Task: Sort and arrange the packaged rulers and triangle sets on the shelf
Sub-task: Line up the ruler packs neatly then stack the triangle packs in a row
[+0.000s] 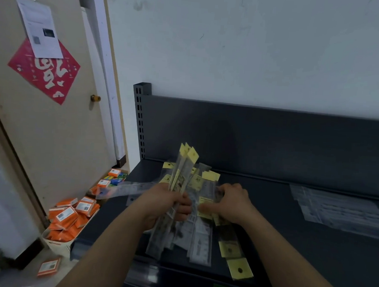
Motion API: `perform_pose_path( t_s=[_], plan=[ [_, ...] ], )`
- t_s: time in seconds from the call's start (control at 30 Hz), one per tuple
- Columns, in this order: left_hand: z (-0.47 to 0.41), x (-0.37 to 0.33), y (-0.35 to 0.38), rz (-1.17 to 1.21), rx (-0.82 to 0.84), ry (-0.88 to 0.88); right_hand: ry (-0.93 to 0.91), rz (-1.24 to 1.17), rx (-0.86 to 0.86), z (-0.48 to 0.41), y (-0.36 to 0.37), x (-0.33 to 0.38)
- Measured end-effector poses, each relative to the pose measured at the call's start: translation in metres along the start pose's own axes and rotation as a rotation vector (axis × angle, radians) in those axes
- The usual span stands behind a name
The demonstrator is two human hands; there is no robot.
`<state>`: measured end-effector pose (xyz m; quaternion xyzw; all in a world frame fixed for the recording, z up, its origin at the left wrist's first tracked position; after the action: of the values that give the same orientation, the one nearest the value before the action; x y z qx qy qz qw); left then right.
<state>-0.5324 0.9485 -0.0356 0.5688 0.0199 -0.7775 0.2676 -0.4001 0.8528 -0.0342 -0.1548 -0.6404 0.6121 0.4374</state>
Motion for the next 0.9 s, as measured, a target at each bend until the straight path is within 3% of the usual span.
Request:
perform_pose_path(
  t_s=[0.2, 0.33, 0.47, 0.57, 0.8, 0.9],
  plan=[
    [-0.005, 0.005, -0.001, 0.080, -0.012, -0.010, 0.039, -0.160, 0.014, -0.001, 0.007, -0.004],
    [-0.004, 0.011, -0.003, 0.175, -0.012, -0.035, 0.040, -0.401, 0.014, -0.001, 0.002, -0.011],
    [-0.001, 0.005, -0.005, 0.201, -0.007, 0.005, 0.100, -0.555, -0.067, -0.003, -0.010, -0.028],
    [0.001, 0.001, -0.016, 0.154, -0.121, 0.044, 0.140, -0.804, -0.041, -0.001, -0.011, -0.033],
    [0.003, -0.002, -0.014, 0.170, -0.148, 0.086, 0.136, -0.809, -0.055, 0.002, -0.016, -0.036],
    [0.001, -0.002, -0.006, 0.184, -0.140, 0.102, 0.061, -0.920, -0.022, 0.005, -0.020, -0.023]
  ],
)
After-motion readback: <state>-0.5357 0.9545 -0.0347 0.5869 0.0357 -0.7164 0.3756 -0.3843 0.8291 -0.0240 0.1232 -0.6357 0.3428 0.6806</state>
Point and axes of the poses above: each hand's wrist, its own z-axis away from the middle knuckle, its own y-axis out of the palm, x = y × z, the point moved 10 cm from there along -z, towards the middle knuckle, and after that the axes turned 5 degrees about z, right-handed, at the moved point
